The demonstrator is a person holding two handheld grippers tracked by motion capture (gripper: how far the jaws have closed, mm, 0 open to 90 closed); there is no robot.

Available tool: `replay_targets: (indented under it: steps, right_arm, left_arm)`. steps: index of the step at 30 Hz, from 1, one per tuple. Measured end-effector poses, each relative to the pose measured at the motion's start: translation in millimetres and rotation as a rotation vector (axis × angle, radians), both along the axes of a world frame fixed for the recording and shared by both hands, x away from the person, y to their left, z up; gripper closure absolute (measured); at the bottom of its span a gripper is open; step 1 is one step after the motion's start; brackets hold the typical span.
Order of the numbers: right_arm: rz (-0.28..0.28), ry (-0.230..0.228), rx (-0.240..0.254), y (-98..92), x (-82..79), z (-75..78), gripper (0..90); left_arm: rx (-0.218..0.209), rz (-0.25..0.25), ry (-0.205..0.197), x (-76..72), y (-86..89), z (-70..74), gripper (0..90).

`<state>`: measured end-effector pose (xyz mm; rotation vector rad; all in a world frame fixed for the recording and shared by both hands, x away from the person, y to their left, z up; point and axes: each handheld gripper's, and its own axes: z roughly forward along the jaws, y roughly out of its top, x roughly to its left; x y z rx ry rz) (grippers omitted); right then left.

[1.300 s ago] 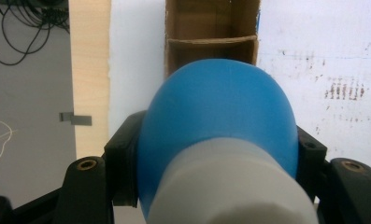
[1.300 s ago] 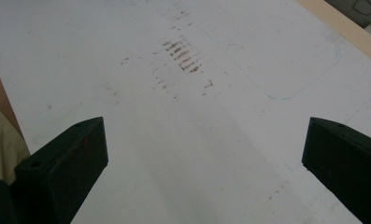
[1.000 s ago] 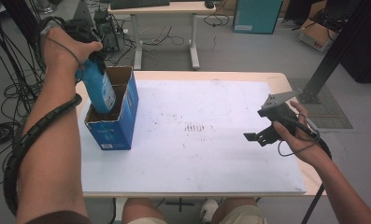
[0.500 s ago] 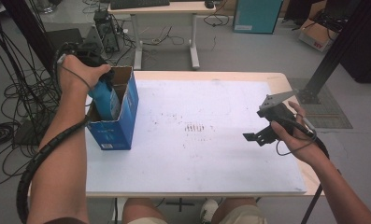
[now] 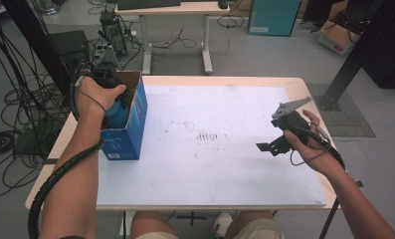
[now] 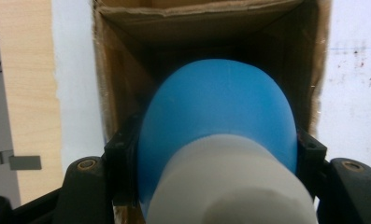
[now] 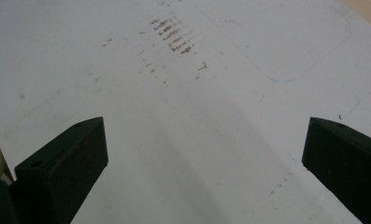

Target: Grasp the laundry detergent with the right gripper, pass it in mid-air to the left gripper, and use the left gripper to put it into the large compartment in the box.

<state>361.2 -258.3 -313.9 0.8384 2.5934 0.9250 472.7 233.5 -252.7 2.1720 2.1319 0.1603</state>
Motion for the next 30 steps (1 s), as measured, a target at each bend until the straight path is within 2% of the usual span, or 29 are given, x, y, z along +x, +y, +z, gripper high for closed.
replay_targets:
  steps: [7, 21, 24, 25, 30]
  right_arm:
    - [-0.012, 0.009, -0.012, -2.7, 3.1, -5.2, 0.0]
    - [-0.020, 0.000, -0.013, -5.3, 9.5, -2.9, 0.0]
    - [-0.033, 0.004, -0.024, -5.7, 9.8, -1.7, 0.0]
    - [-0.053, 0.016, -0.016, -5.2, 8.6, -1.1, 0.0]
    - [-0.052, 0.014, -0.027, -5.4, 11.5, 3.3, 0.0]
  left_arm:
    - [0.003, -0.006, 0.026, 1.9, 1.3, -19.2, 36.9]
    - [0.004, -0.012, 0.022, 5.5, 1.0, -21.5, 36.6]
    - [0.000, -0.007, 0.022, 5.9, 2.0, -21.7, 36.5]
    - [-0.002, -0.006, 0.022, 6.0, 2.4, -21.7, 36.5]
    - [-0.005, -0.006, 0.018, 6.0, 2.8, -22.0, 36.4]
